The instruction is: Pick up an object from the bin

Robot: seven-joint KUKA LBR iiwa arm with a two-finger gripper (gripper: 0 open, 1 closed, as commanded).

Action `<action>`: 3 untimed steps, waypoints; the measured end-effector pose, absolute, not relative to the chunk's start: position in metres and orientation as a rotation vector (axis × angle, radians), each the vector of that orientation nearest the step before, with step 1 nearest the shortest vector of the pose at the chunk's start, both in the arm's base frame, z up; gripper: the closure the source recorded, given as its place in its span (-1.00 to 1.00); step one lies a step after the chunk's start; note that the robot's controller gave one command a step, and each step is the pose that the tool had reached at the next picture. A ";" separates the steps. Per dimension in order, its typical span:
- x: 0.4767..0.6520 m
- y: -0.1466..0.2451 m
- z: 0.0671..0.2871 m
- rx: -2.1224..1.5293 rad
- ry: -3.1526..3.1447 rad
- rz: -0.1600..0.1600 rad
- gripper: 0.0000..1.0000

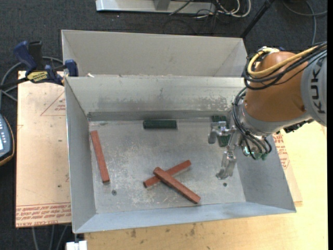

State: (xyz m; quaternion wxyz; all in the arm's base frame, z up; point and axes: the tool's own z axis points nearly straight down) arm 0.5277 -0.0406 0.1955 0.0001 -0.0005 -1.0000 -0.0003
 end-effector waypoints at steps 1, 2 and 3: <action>0.555 0.010 0.074 0.109 -3.135 -0.004 -1.00; 0.557 0.008 0.078 0.105 -3.140 -0.002 1.00; 0.575 0.023 0.241 0.114 -3.152 -0.001 1.00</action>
Offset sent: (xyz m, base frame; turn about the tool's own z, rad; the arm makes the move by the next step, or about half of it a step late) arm 0.0287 0.0480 -0.1168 -0.0662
